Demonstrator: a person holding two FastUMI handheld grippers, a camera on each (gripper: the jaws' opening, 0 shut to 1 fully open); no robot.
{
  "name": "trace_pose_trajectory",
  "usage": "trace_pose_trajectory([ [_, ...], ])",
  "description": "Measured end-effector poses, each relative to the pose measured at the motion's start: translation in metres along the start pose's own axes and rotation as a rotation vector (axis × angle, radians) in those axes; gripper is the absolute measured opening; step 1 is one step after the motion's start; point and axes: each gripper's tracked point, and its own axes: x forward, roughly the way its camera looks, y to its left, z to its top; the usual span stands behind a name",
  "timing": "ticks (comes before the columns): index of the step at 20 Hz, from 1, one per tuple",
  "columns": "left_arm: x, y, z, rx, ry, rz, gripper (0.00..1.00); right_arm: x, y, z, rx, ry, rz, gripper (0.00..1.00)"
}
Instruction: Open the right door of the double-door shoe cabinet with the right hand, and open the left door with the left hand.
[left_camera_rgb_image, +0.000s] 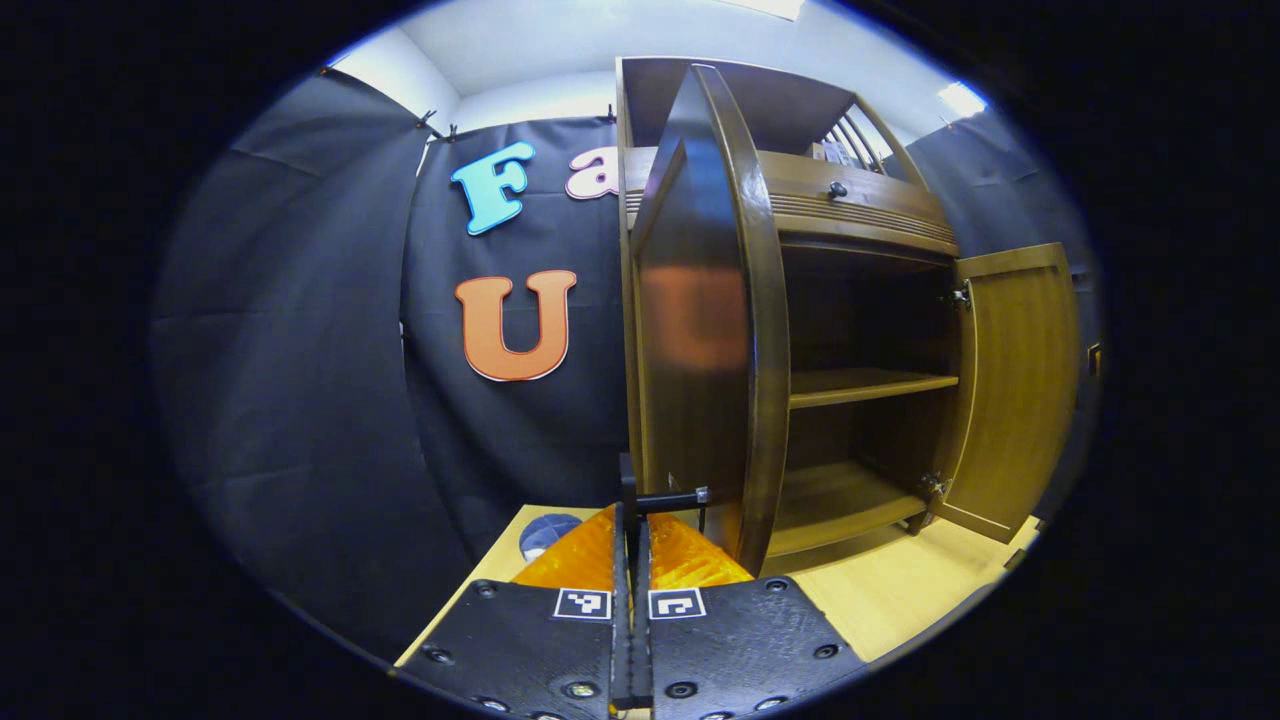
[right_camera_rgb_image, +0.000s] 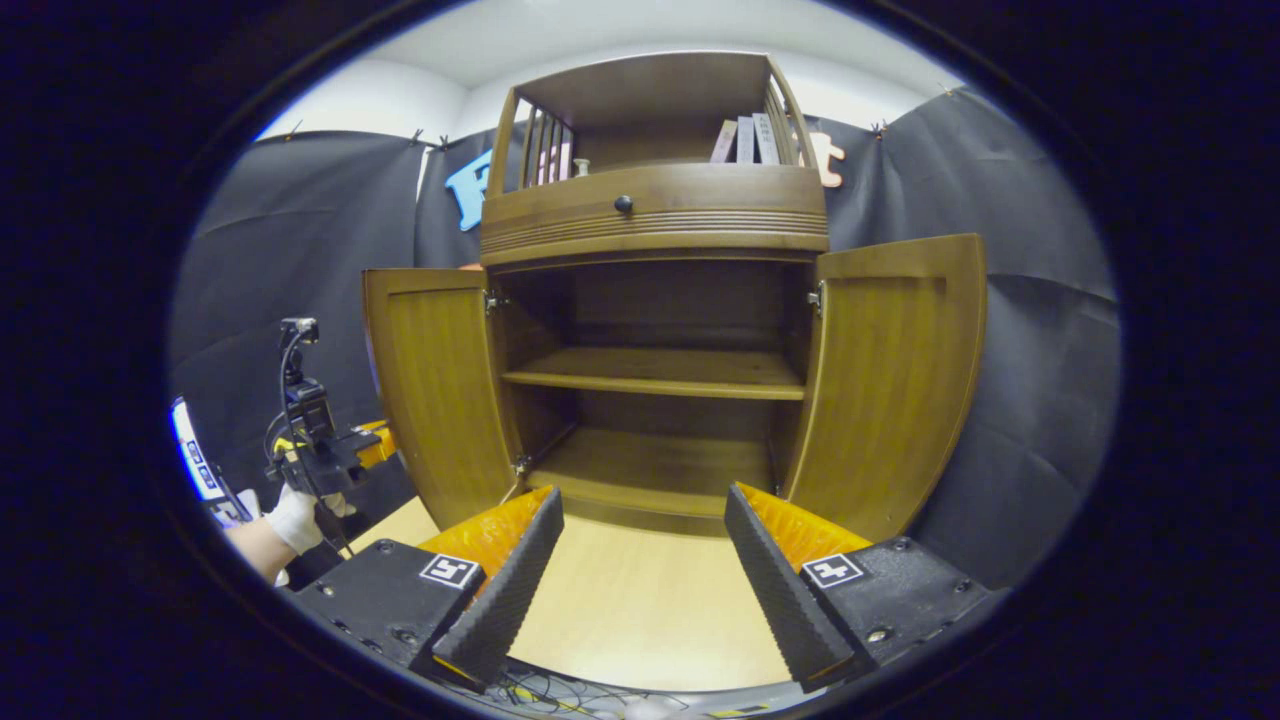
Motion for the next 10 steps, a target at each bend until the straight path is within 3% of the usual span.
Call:
trace_pose_trajectory([
  [10, 0.004, 0.032, -0.004, 0.000, -0.005, -0.151, 0.00, 0.004, 0.012, -0.005, -0.003, 0.019, 0.012, 1.00],
])
